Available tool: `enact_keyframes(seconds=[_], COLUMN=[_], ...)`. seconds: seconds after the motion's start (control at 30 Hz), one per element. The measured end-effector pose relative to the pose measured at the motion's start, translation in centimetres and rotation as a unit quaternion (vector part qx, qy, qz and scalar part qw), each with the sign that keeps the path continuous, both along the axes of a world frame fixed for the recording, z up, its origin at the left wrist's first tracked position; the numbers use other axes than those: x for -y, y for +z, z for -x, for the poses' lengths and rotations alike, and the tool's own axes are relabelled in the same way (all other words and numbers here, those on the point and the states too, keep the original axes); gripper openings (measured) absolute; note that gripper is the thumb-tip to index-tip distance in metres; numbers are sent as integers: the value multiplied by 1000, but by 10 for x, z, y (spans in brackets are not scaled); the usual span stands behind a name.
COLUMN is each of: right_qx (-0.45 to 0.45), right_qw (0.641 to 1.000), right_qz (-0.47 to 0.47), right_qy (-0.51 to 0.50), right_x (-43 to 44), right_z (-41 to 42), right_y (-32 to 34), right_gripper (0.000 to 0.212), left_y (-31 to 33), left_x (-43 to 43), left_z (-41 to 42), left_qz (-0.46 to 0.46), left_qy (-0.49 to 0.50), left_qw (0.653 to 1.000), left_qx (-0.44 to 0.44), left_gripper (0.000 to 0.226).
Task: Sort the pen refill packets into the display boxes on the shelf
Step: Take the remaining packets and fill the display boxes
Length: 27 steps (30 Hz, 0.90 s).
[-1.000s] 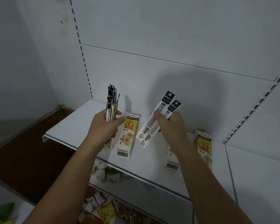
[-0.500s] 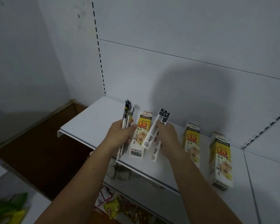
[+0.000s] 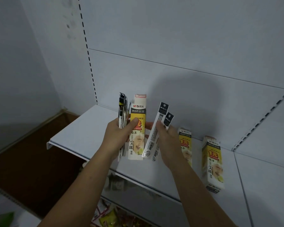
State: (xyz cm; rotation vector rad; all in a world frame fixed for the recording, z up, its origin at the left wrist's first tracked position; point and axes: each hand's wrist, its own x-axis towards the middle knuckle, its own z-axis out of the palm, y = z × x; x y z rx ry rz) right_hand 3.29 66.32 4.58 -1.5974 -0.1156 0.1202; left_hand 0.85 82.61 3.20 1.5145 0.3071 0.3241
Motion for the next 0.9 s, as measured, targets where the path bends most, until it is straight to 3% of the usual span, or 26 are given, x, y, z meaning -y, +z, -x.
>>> enact_keyframes(seconds=[0.2,0.37,0.5,0.57,0.8,0.9], right_qx=[51,86,163,178,96,125], right_qw=[999,993,982,975,932,927], right_qz=[14,-34,-72,-120,-334,-335], right_qy=[-10,-74,-61,-52,-98,-109], right_x=[28,53,69,73,67,61], right_z=[7,8,5,3,-1,-5], right_y=[11,46,76,82,109,118], right_gripper=[36,34,25,24,16,45], left_y=[12,12,11,9,5,6], left_x=[14,29,44,50,65,70], left_z=[6,8,10,11,18,20], left_qz=[-2,-9,-29,-28,-30,-28], left_qy=[-29,-55,-71,-79,-115,-121], left_qw=[998,996,994,994,991,990], left_qx=[47,76,74,75,68,62], left_gripper=[24,35,32,33,41,41])
